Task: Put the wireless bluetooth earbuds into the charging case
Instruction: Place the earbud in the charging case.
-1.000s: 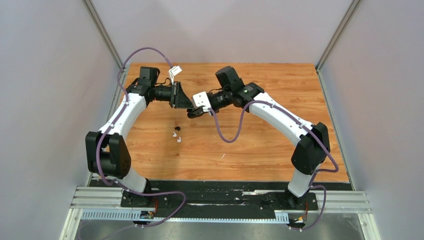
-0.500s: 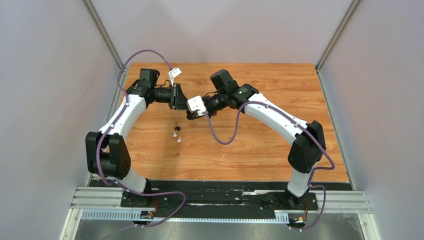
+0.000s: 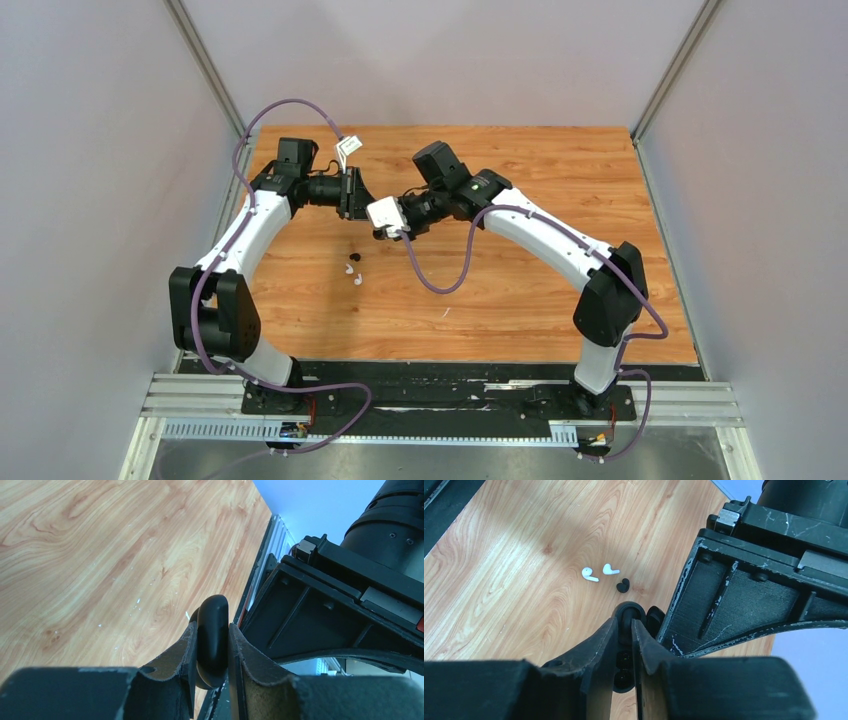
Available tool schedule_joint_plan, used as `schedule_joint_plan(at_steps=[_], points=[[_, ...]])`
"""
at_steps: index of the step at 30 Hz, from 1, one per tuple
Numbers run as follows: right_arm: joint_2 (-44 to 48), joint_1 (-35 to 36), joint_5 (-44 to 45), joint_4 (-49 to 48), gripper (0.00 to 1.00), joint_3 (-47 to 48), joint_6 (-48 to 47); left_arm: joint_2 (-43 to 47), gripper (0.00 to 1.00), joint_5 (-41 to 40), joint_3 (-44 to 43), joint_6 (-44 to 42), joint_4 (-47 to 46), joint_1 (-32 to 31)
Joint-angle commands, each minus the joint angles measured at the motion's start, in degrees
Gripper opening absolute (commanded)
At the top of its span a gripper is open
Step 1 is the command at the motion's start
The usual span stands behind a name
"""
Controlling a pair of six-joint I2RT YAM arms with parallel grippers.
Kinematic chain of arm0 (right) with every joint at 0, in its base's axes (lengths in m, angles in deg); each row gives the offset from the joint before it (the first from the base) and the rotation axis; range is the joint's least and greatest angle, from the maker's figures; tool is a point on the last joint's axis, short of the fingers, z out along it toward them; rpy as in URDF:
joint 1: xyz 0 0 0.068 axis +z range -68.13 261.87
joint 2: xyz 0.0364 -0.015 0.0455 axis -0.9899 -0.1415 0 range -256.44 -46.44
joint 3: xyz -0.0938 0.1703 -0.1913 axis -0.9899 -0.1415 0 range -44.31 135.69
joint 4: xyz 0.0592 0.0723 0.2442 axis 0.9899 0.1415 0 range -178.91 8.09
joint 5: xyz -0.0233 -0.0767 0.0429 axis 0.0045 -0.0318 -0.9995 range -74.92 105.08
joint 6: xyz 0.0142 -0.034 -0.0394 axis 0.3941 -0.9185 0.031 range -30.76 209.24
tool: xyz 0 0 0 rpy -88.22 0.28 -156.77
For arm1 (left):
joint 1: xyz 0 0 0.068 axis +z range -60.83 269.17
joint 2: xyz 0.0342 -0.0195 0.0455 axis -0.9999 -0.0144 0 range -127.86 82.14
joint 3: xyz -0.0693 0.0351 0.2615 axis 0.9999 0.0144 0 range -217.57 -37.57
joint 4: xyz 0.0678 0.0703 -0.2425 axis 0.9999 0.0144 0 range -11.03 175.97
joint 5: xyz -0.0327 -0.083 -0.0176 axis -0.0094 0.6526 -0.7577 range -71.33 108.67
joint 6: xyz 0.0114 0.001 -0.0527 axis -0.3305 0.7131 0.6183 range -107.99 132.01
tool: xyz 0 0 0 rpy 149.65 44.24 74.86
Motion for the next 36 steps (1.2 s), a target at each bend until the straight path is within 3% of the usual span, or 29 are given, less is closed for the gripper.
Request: schedule_joint_plan(at_steps=[1, 9, 14, 18, 22, 25, 32, 36], points=[[2.2, 0.3, 1.2, -1.5, 0.22, 2.4, -0.4, 2.8, 0.00, 1.7, -0.4, 0.2, -0.8, -0.4], [7.4, -0.3, 0.2, -3.8, 0.32, 1.6, 4.3, 2.1, 0.00, 0.9, -0.9, -0.2, -0.6, -0.4], [10.5, -1.6, 0.0, -8.3, 0.36, 1.1, 12.1, 1.6, 0.00, -0.2, -1.5, -1.0, 0.2, -0.3], [12.9, -5.0, 2.7, -14.9, 0.38, 0.3, 28.5, 1.4, 0.00, -2.0, -2.9, -3.3, 3.3, 0.0], [15.4, -11.9, 4.6, -22.8, 0.44, -5.5, 50.7, 1.7, 0.00, -4.6, -5.2, -6.0, 8.7, 1.9], [14.7, -16.1, 5.1, -25.4, 0.44, -10.0, 57.6, 2.1, 0.00, -7.9, -7.2, -9.7, 14.3, 5.4], [5.7, -18.1, -1.1, -25.9, 0.42, -13.9, 63.1, 6.7, 0.00, -14.7, -8.1, -14.1, 22.7, 13.5], [-1.9, -16.9, -9.6, -25.0, 0.41, -11.4, 58.8, 10.0, 0.00, -16.7, -7.3, -15.4, 26.0, 14.4]])
